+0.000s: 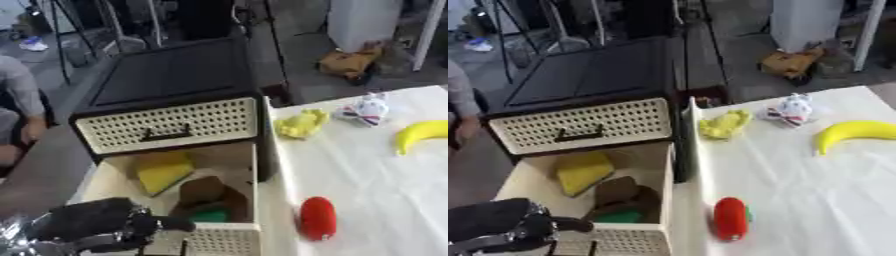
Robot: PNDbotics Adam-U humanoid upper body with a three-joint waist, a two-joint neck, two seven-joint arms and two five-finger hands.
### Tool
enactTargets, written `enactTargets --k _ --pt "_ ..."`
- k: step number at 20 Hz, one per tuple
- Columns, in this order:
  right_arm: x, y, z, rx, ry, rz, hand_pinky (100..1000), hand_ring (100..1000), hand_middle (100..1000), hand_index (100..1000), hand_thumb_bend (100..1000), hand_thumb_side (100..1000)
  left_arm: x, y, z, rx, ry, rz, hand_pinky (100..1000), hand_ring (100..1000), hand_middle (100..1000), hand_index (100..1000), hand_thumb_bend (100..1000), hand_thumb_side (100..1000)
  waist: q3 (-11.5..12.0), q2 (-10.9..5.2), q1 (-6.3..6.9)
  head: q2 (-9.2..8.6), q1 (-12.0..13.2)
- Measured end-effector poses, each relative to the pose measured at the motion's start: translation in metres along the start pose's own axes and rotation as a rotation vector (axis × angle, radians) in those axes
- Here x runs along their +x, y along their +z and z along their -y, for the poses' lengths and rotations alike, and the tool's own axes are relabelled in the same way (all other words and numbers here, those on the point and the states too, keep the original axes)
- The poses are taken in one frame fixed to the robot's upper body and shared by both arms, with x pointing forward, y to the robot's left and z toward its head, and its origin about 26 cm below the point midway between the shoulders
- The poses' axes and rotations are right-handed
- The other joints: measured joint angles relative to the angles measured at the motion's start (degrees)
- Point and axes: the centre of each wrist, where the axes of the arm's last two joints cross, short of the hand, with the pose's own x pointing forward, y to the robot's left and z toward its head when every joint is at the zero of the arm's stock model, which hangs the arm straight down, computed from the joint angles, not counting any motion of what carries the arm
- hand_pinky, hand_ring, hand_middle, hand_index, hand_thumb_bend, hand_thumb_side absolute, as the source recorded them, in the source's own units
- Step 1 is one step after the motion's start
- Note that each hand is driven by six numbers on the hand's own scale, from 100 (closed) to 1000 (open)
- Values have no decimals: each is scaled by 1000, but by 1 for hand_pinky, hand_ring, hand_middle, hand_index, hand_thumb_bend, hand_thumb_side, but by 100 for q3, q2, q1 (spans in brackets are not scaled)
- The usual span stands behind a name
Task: Pick up objects from table and place into drawer.
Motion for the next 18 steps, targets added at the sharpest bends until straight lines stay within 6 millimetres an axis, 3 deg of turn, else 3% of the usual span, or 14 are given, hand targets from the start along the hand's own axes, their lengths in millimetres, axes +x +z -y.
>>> enactTargets --k 9,18 --pt "0 0 0 -11 -2 8 652 804 699 847 100 1000 -6 13 -18 487 -36 19 100 100 100 1000 100 553 82 -6 -88 3 -73" --pt "1 1 2 -35 1 20 649 800 701 846 100 1000 -11 28 -25 912 240 -19 100 100 100 1000 100 615 192 -6 -235 -56 -196"
